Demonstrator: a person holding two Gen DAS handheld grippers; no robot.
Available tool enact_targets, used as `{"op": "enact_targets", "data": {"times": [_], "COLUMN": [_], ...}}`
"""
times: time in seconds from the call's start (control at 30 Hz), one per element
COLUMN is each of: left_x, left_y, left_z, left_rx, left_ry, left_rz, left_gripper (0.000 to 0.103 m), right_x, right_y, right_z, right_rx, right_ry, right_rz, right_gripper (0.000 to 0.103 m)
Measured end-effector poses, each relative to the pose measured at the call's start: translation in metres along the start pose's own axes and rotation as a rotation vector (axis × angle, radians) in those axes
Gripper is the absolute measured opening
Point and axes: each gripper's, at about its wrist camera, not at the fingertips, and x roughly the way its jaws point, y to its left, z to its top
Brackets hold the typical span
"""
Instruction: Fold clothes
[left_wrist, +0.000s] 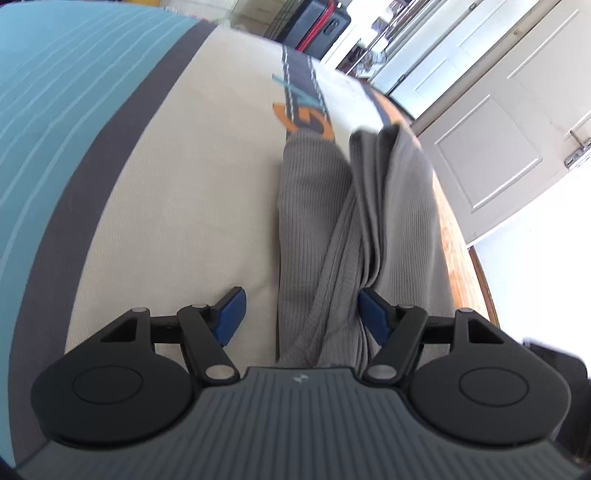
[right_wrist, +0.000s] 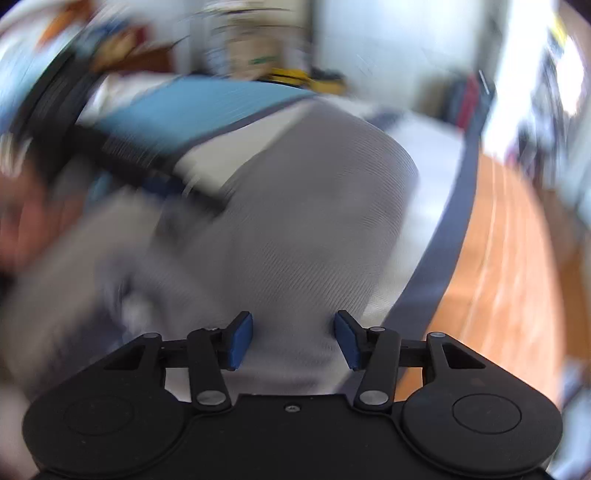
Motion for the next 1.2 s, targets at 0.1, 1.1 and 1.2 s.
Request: {"op": "enact_targets", "data": {"times": [0.1, 1.1, 1.2], "left_x": [-0.007, 0.058, 0.074], "left_y": [-0.007, 0.011, 0.019], "left_z": [0.006, 0.078, 0.08], "left_rx": [0.004, 0.076, -0.016], "left_ry": [-0.03, 0.04, 0.063], "left_rz": [-0.077, -0.168, -0.224], "left_gripper": [0.069, 0.076, 0.08], "right_x": [-0.008, 0.063, 0.089], "right_y": [0.01, -0.12, -0.136], "right_z": [-0.006, -0.038, -0.024], "right_rx": [-0.019, 0.959, 0.993], "right_ry": [0.009, -0.156, -0.16], "right_rz": [0.026, 0.403, 0.452], "right_gripper": [0.056, 0.068, 0.069]}}
